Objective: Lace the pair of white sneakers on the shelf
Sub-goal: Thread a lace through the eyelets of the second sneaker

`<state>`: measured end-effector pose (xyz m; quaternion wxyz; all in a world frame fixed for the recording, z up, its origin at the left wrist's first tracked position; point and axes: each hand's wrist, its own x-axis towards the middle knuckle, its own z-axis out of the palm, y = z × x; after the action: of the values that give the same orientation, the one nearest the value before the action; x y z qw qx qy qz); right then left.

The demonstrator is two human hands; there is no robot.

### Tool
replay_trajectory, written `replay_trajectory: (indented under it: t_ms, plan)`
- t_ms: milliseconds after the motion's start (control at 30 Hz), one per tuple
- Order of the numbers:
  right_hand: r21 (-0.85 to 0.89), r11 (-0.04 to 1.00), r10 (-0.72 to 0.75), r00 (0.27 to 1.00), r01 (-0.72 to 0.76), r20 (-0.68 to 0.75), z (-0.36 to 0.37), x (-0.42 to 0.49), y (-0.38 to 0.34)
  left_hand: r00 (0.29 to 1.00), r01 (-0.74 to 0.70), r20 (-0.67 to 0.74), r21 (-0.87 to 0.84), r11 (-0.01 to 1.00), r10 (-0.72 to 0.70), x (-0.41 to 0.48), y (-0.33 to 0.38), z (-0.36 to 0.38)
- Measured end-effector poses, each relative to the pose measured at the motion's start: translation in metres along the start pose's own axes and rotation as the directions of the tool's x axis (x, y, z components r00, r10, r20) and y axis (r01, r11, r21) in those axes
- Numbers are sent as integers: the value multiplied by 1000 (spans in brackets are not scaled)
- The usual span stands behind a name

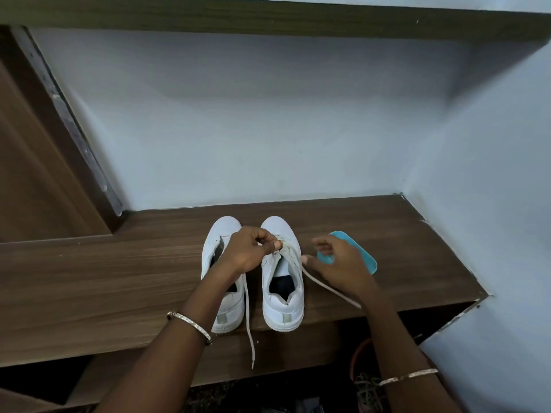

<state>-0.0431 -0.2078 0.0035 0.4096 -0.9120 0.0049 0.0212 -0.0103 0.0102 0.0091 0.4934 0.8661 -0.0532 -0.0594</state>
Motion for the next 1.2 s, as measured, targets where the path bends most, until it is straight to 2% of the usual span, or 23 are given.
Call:
replay_trajectory:
  t_ms: [67, 133, 200, 333, 467, 567, 667, 867, 900, 967, 1033, 1100, 1200]
  plan:
    - [121, 990, -81, 997, 79, 12, 22, 0, -13, 1000, -8, 23, -9, 1000, 8, -1, 5, 0]
    - [119, 987, -97, 993, 105, -74, 37, 5, -19, 1000, -23, 20, -4, 1000, 23, -1, 7, 0]
    - [126, 988, -71, 984, 92, -166, 44, 9, -21, 999, -36, 18, 29, 999, 35, 0, 6, -1]
    - [174, 983, -17, 976, 55, -218, 42, 12, -21, 998, -56, 24, 83, 995, 54, 3, -2, -6]
    - [402, 899, 230, 968, -172, -100, 31, 15, -10, 996, -20, -79, 170, 985, 33, 4, -14, -13]
    - [452, 838, 360, 932, -306, -35, 29, 17, 3, 985, 47, -173, 274, 961, 1, 2, -25, -16]
    - [434, 829, 404, 914, -353, -29, 32, 12, 10, 977, 119, -209, 338, 934, -49, -2, -35, -14]
    - [463, 807, 424, 906, -367, -20, 37, 10, 11, 960, 199, -257, 338, 920, -113, -3, -36, -9]
    - [493, 789, 414, 910, -367, 15, 33, 9, 11, 961, 209, -234, 271, 940, -147, -2, -34, -9]
    - [619, 706, 353, 929, -343, 113, 23, 7, 10, 959, 258, -106, -71, 964, -264, -2, -28, -14]
    - [751, 602, 235, 959, -271, 158, 16, 6, 9, 953, 295, 61, -408, 864, -297, -5, -20, -16]
    - [823, 529, 145, 977, -207, 153, 16, 7, 4, 962, 268, 102, -546, 794, -254, -5, -15, -14]
    - [867, 481, 108, 990, -131, 89, 24, 9, -12, 981, 186, 70, -582, 791, -179, -5, -10, -4]
